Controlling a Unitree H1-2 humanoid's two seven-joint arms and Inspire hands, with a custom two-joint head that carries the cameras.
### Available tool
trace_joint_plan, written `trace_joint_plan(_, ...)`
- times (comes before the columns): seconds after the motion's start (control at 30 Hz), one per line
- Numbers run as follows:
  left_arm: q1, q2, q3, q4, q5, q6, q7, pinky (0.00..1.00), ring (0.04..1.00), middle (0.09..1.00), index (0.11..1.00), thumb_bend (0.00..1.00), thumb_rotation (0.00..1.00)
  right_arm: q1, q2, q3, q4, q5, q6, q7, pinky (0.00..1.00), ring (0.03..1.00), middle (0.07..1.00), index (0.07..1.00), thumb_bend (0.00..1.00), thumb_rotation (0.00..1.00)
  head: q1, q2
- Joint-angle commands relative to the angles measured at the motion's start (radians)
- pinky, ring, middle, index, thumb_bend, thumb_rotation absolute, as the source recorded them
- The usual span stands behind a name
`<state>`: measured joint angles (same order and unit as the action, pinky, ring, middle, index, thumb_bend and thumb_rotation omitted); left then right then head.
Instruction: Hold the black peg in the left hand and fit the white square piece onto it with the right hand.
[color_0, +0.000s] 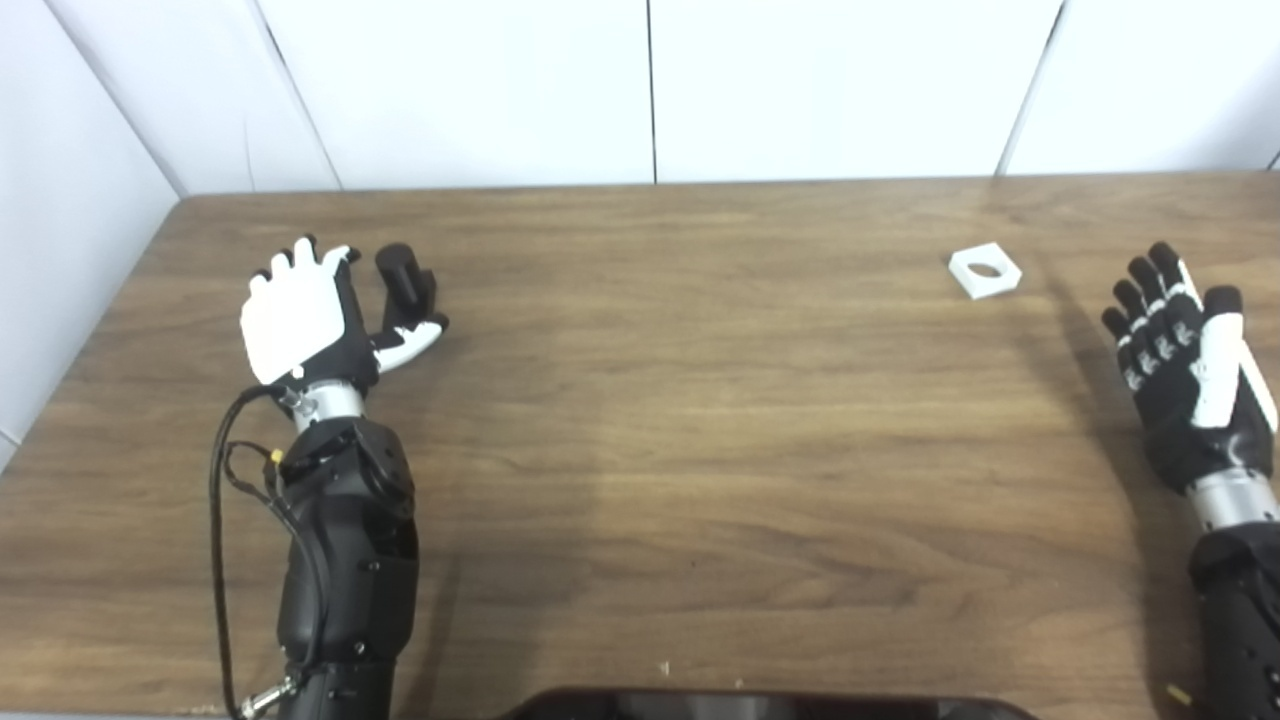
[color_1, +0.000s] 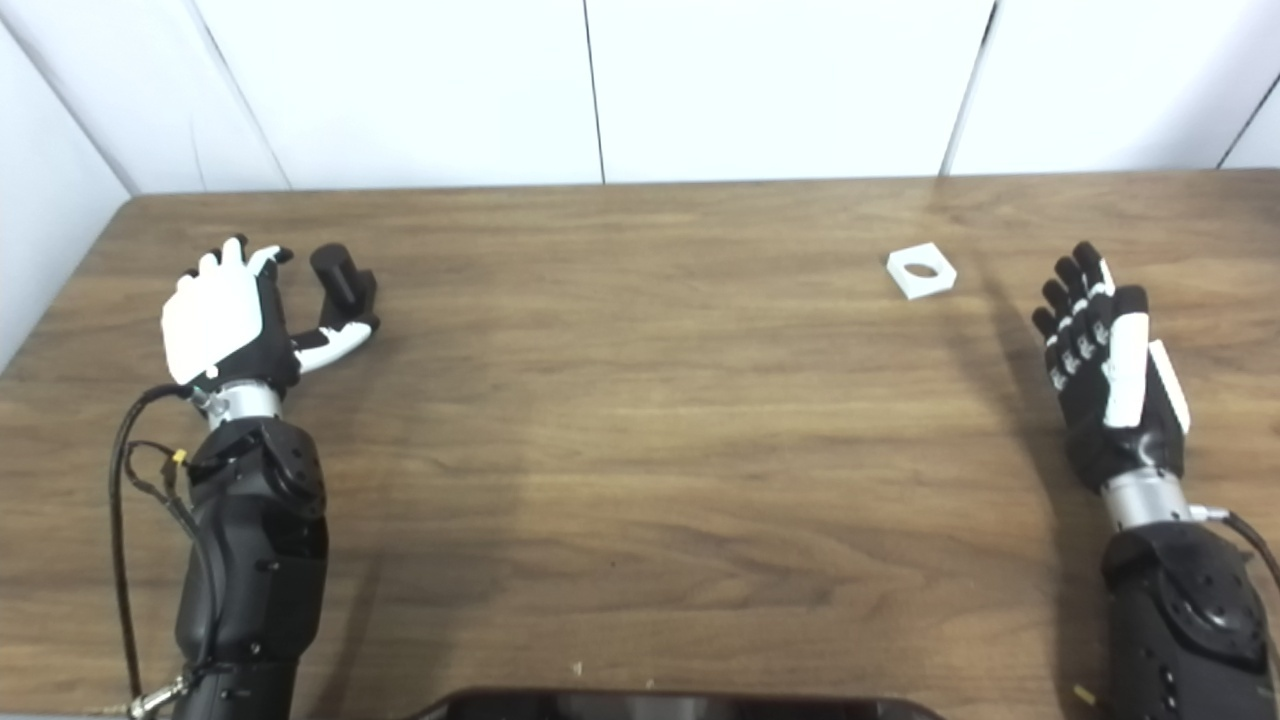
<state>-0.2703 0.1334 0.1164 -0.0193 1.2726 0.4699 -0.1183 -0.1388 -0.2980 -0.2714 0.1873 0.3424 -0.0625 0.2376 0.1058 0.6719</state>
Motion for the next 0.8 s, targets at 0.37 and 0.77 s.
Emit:
trace_joint_plan(0.37,-0.107,0.022,0.029,0.066,0.031,0.000,0.011,1.00,1.000,1.000,0.856,0.76,0.50,0.075,0.035,-0.002,0.098,0.040,-0.026,0.037,1.00,1.000,1.000,1.000,0.64,1.00,0.003,-0.001)
trace_joint_plan(0.77,-0.177,0.005,0.061,0.156,0.143,0.000,-0.070,1.00,1.000,1.000,0.849,0.73,0.55,0.075,0.028,-0.008,0.102,0.048,-0.026,0.055,1.00,1.000,1.000,1.000,0.64,0.99,0.004,-0.001)
